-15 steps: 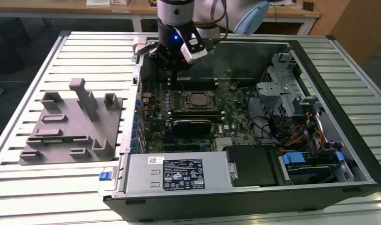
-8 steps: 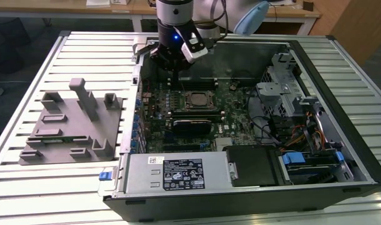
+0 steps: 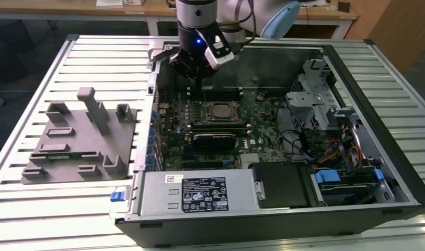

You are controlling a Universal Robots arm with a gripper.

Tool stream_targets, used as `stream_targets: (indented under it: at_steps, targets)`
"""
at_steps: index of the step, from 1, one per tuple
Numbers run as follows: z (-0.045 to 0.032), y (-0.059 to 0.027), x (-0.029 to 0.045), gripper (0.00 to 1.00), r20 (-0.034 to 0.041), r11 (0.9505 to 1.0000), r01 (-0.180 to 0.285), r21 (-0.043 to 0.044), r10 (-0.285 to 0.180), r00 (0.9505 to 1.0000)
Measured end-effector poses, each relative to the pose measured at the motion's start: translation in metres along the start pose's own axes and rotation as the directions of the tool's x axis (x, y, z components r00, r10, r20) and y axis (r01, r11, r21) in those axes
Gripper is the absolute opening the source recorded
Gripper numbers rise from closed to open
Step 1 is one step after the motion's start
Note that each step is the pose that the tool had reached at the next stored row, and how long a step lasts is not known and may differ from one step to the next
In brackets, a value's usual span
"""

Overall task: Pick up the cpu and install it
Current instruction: 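Install the first cpu locking lever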

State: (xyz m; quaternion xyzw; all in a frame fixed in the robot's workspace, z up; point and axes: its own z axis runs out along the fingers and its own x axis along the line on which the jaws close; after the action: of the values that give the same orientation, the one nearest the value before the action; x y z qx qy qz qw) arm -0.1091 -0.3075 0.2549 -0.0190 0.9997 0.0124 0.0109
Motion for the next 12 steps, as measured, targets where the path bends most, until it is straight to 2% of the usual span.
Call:
stream_targets:
  at_steps: [4,10,12]
  targets:
    - [0.0003,-0.0004,-0.0096,0.11,0.0,1.0,0.001,-0.0004,-0.001,1.0]
    - [0.0015,-0.0008,-0.0194,0.11,0.0001,1.0,0.001,-0.001,-0.001,1.0]
    - [0.0021,-0.001,-0.0242,0.11,0.0001,1.0,0.001,-0.0043,-0.001,1.0]
